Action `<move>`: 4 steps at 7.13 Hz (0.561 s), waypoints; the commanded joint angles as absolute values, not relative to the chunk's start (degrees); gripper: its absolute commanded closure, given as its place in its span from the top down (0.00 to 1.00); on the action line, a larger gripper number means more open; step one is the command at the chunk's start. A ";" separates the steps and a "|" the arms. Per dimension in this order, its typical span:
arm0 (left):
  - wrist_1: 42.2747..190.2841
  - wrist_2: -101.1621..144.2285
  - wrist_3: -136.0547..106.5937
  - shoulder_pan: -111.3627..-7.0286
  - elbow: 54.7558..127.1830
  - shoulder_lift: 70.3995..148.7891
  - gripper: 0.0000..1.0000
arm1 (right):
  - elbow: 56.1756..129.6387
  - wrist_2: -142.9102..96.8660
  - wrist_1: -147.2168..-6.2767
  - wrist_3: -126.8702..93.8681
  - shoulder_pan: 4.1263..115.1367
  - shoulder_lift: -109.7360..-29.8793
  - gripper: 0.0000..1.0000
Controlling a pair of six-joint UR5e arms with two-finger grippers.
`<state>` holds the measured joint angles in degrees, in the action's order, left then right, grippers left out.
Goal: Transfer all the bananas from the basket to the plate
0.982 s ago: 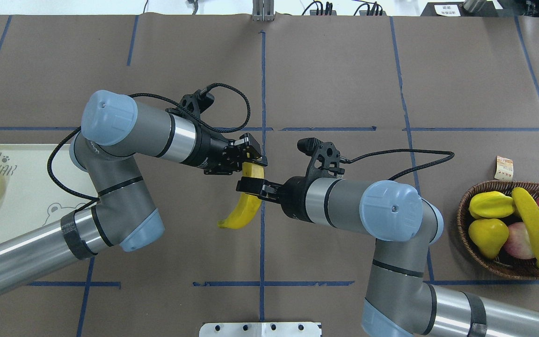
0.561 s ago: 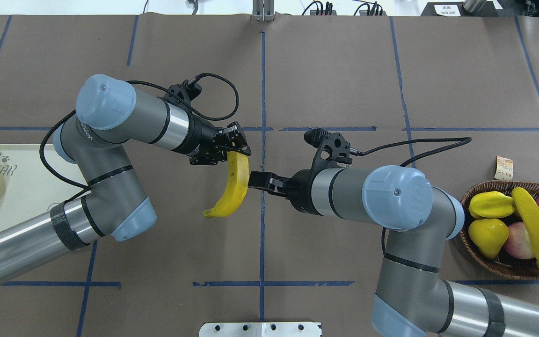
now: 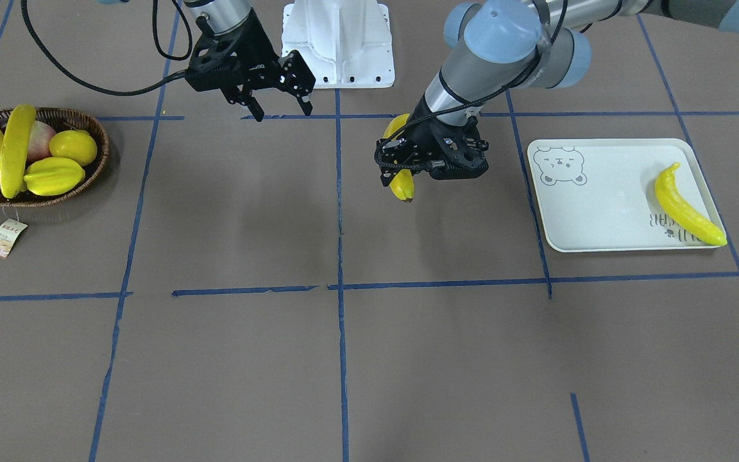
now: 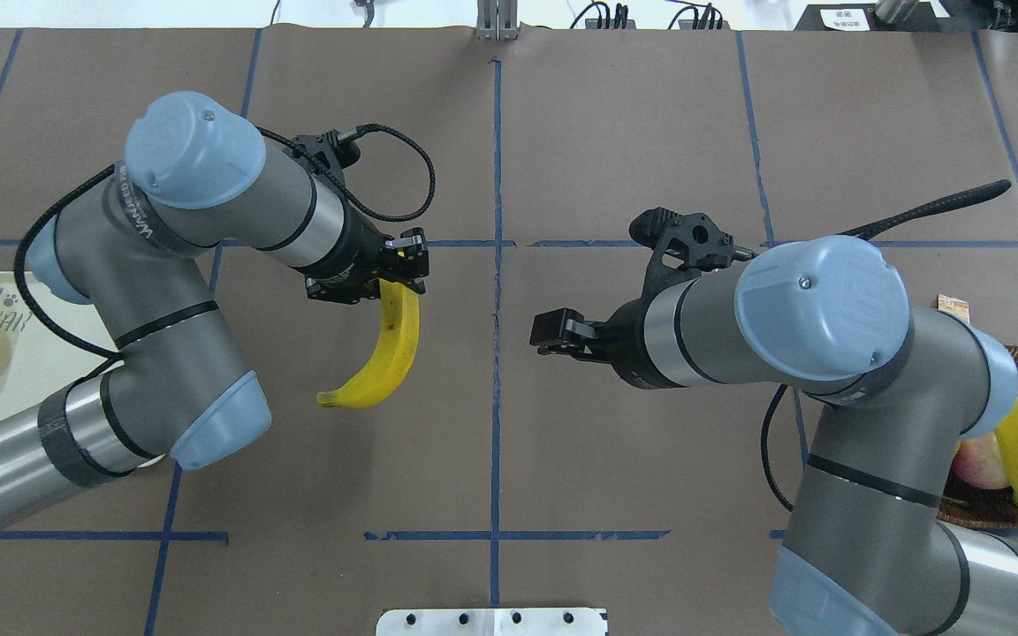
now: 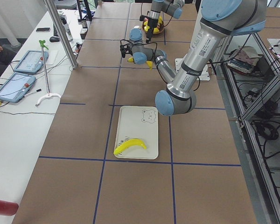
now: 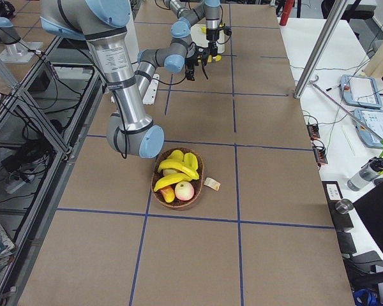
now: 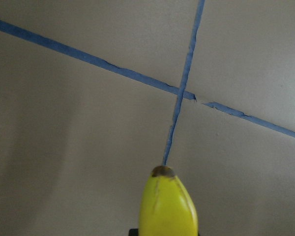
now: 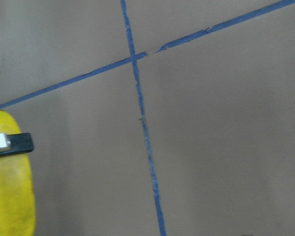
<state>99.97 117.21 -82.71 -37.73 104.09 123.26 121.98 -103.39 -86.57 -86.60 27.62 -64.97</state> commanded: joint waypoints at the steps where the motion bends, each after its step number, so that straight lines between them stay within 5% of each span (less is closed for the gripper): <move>1: 75.86 113.05 -69.50 -37.88 115.00 122.26 0.00 | 125.84 -107.74 -96.73 -77.31 31.62 -68.18 0.99; 4: 54.55 108.47 -59.24 -38.93 123.04 120.32 0.00 | 127.26 -114.78 -106.58 -58.77 40.85 -72.85 0.99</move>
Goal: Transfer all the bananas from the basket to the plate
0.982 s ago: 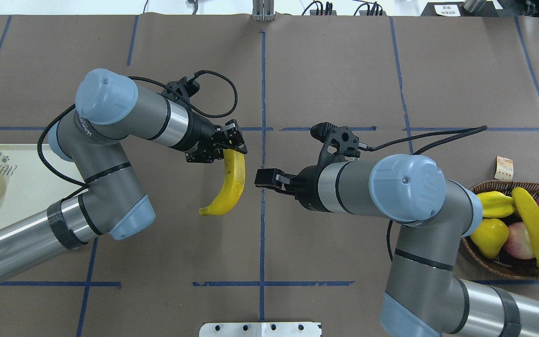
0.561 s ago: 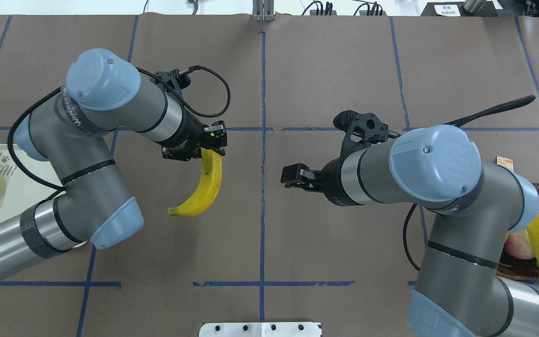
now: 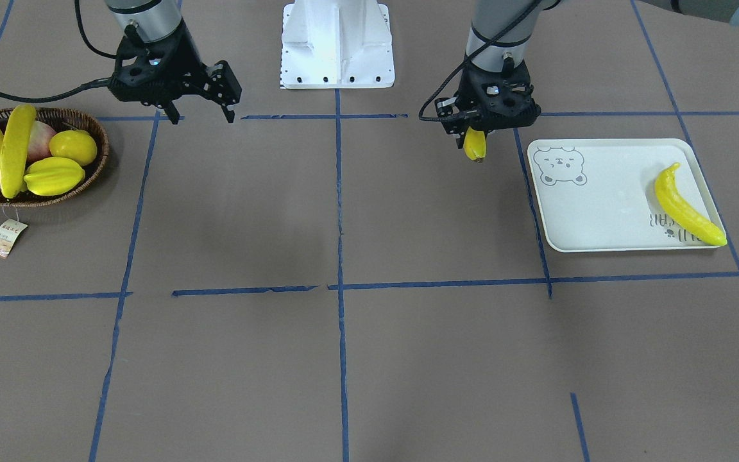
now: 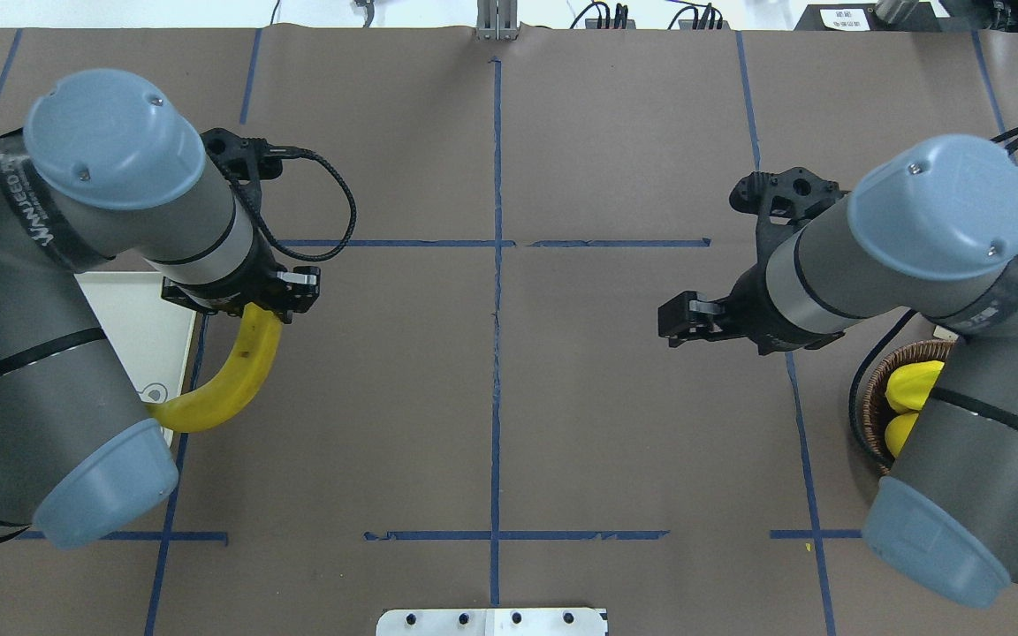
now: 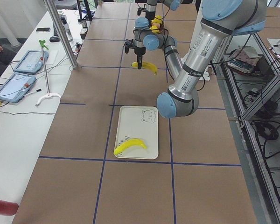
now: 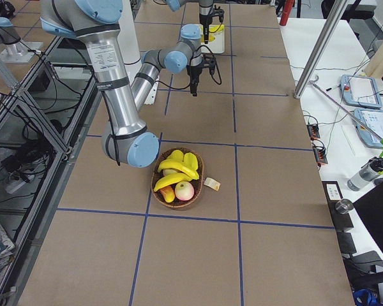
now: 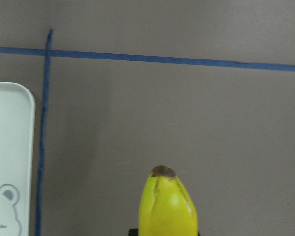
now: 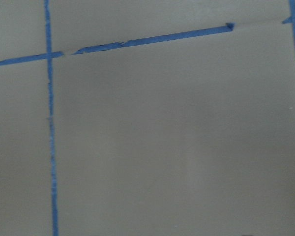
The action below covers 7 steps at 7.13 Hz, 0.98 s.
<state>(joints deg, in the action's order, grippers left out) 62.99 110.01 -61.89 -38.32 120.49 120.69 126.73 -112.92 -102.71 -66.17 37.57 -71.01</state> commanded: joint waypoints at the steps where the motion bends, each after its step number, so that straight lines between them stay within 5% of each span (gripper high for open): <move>1: 53.01 108.63 -59.67 -41.63 123.31 120.32 0.00 | 128.05 -114.87 -106.61 -53.23 43.04 -76.25 0.99; 4: 55.35 108.81 -75.26 -47.27 124.28 117.78 0.00 | 128.15 -119.86 -106.17 -34.87 53.31 -85.22 0.99; 7: 76.12 110.81 -82.70 -54.82 121.57 101.75 0.00 | 127.62 -123.84 -106.17 -20.24 61.86 -91.83 0.99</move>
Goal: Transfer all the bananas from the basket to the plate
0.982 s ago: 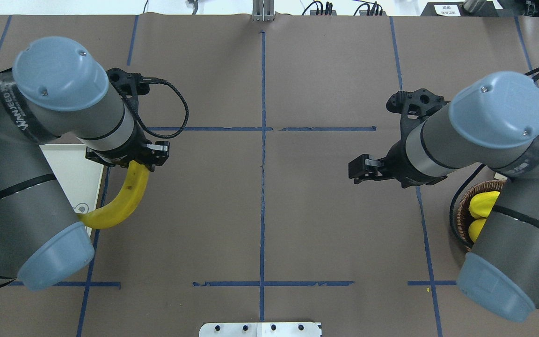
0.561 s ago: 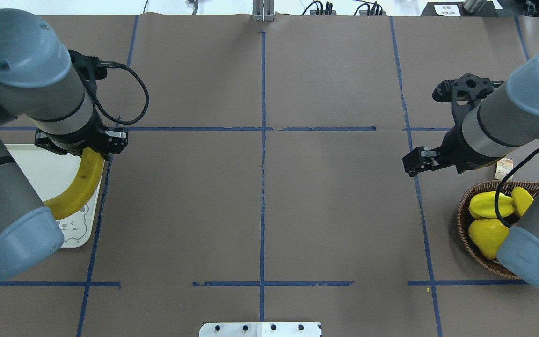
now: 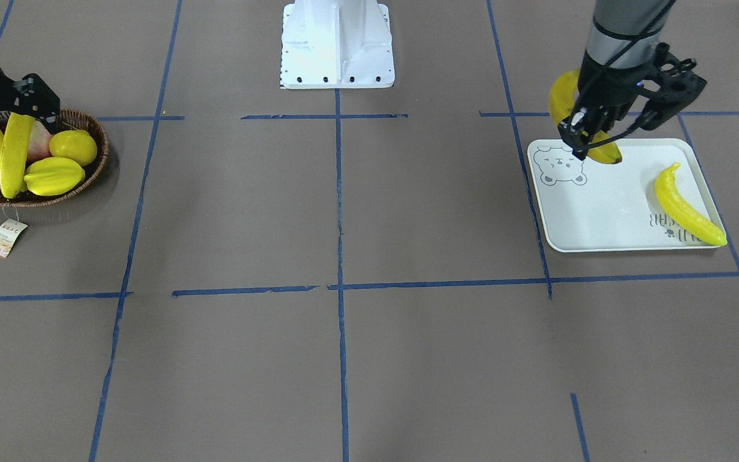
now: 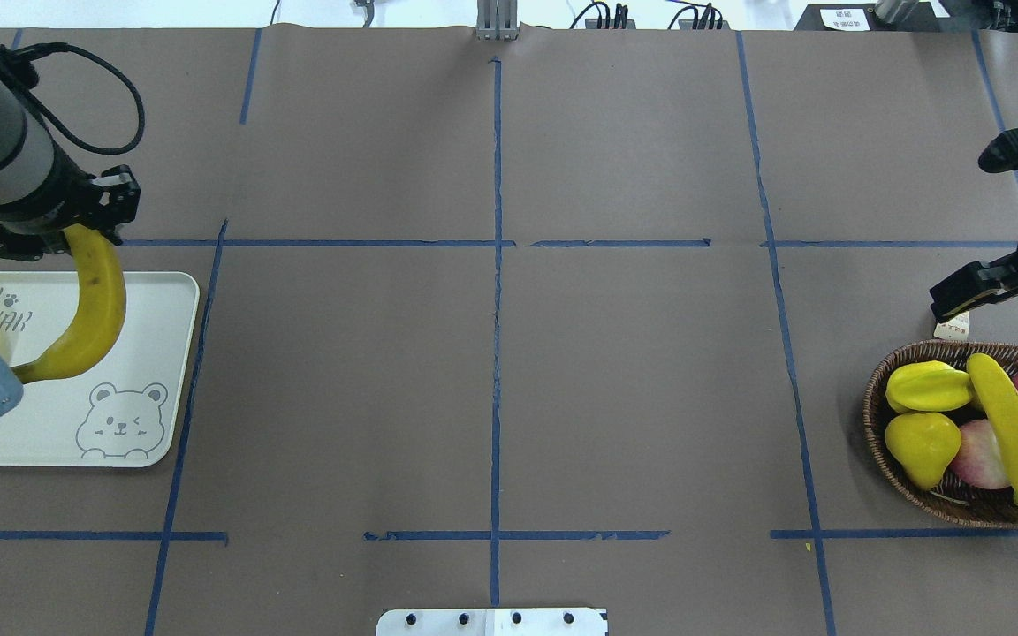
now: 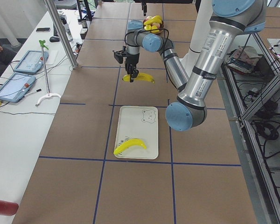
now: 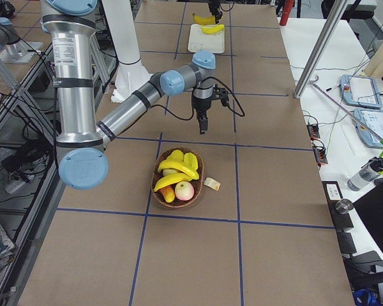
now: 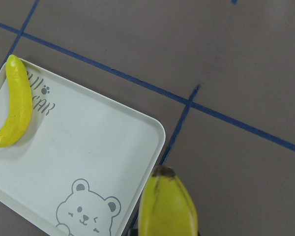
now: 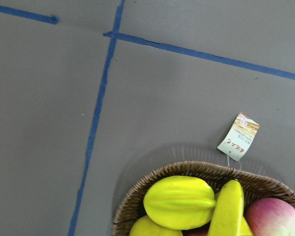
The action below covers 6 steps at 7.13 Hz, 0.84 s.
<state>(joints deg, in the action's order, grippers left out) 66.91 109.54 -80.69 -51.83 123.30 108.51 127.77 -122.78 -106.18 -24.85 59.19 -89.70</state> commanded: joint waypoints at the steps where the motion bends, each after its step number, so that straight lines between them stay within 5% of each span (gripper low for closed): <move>1: 81.77 117.36 -82.79 -59.11 117.20 99.60 0.00 | 127.44 -123.84 -106.17 -20.13 61.87 -92.02 0.99; 6: 116.07 121.46 -84.80 -61.17 93.20 91.05 0.01 | 127.62 -123.84 -106.17 -20.48 61.87 -92.02 0.99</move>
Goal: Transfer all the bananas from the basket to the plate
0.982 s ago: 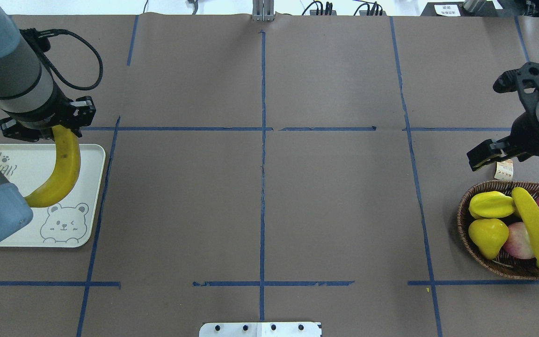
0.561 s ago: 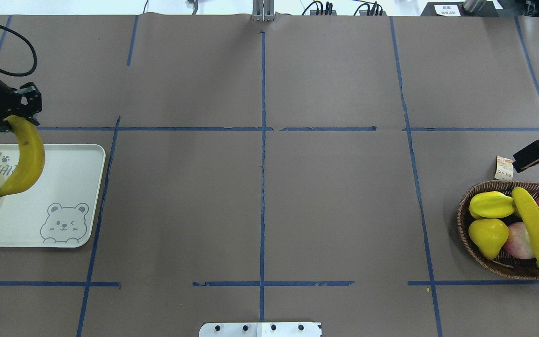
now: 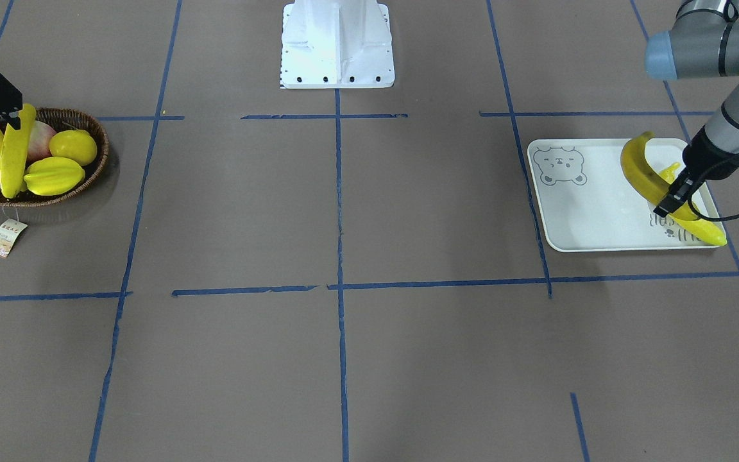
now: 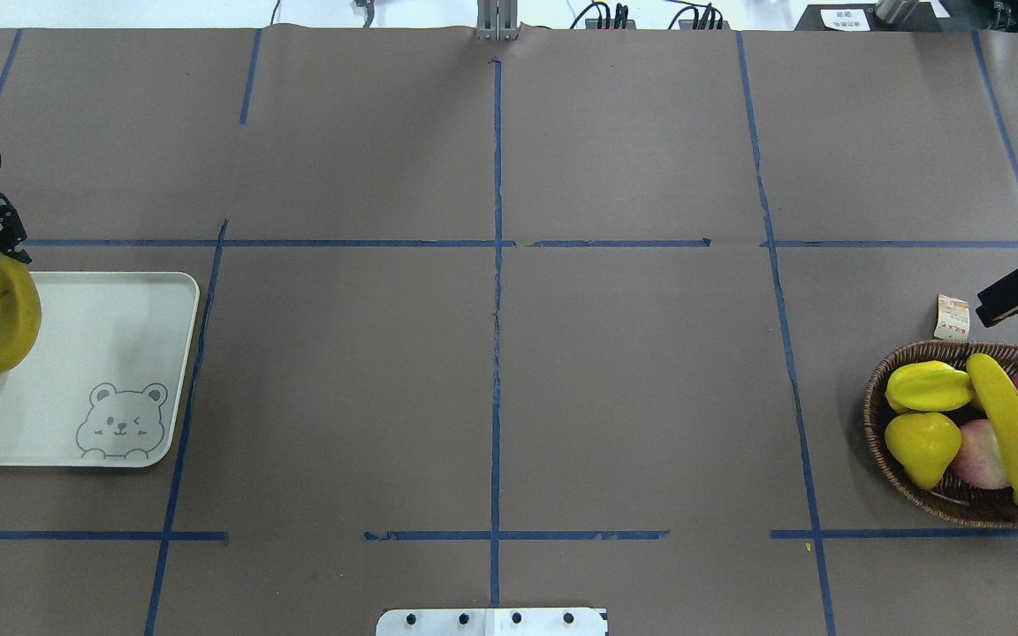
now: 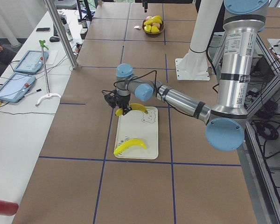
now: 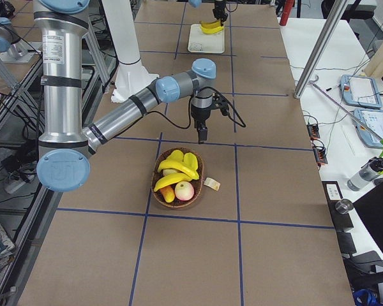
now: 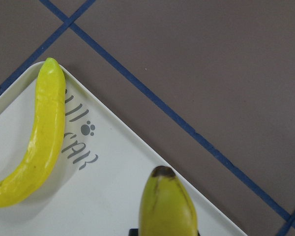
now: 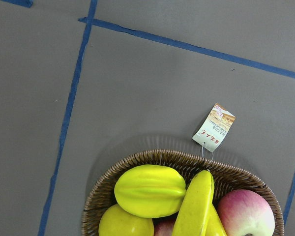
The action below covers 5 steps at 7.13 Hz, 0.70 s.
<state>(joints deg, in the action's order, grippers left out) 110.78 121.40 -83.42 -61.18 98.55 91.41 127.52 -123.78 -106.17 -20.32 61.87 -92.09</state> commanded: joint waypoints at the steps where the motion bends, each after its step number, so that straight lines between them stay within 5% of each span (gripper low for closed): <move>1: 121.76 121.38 -89.34 -61.00 89.68 91.14 0.03 | 127.62 -123.84 -106.17 -20.48 61.87 -92.02 0.99; 3: 133.01 121.46 -89.99 -60.82 81.42 91.05 0.12 | 127.62 -123.84 -106.17 -20.48 61.87 -92.02 0.99; 4: 133.59 121.46 -89.91 -60.82 81.30 91.32 0.27 | 127.62 -123.84 -106.17 -20.48 61.87 -92.02 0.99; 5: 133.59 121.46 -89.30 -60.73 80.95 91.58 0.31 | 127.62 -123.84 -106.17 -20.48 61.87 -92.02 0.99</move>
